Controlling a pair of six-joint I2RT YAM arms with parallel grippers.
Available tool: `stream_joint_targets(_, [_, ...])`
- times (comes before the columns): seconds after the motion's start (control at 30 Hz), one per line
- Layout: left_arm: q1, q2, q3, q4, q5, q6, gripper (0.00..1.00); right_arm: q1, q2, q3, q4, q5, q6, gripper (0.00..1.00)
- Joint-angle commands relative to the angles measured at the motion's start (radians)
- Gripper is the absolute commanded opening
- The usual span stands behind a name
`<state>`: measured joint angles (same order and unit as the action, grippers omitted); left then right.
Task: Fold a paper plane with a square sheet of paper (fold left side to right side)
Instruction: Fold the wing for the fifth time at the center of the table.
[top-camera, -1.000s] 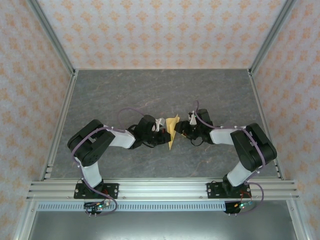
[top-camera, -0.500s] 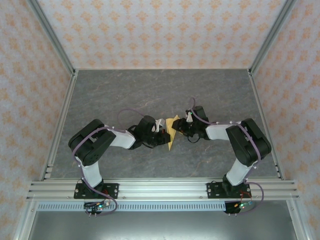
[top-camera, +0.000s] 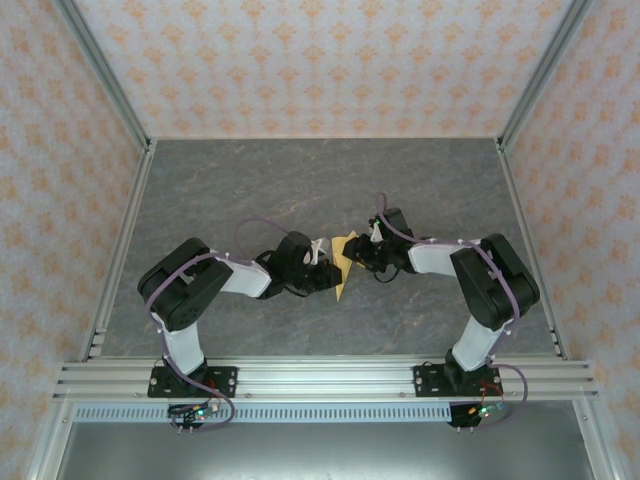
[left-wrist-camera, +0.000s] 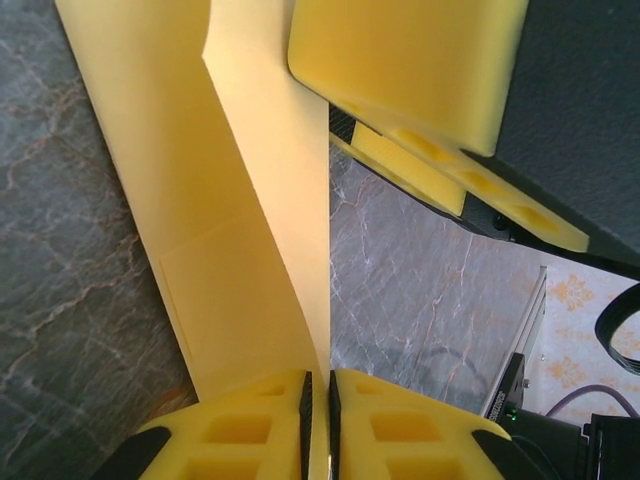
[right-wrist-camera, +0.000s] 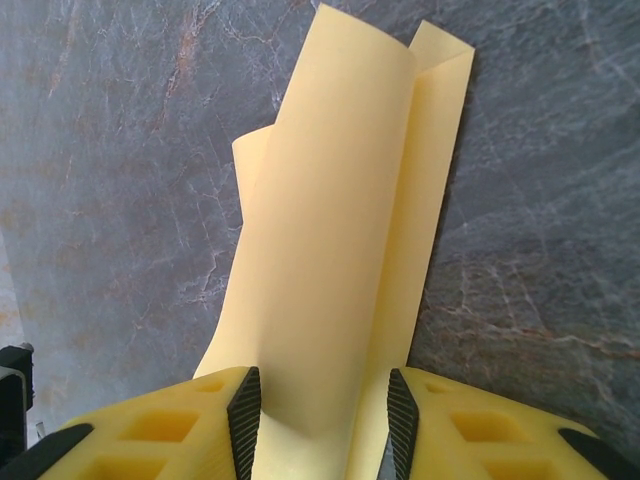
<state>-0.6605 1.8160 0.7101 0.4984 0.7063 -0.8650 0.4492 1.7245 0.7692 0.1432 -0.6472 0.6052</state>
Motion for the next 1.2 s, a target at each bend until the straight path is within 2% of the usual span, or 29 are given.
stream_joint_targets(0.0, [0.011,-0.045,-0.008,-0.014,-0.007,0.015,0.18,0.008,0.05,-0.002,-0.063,0.048,-0.024,0.42])
stream_joint_targets(0.33, [0.063,-0.146,-0.039,-0.114,-0.02,0.053,0.33,0.008,0.056,-0.003,-0.06,0.043,-0.024,0.42])
stream_joint_targets(0.53, [0.12,-0.104,-0.001,-0.094,0.029,0.02,0.34,0.008,0.056,-0.005,-0.059,0.041,-0.025,0.42])
stream_joint_targets(1.17, [0.142,0.07,0.148,-0.038,0.062,-0.034,0.34,0.006,0.055,-0.008,-0.057,0.032,-0.03,0.42])
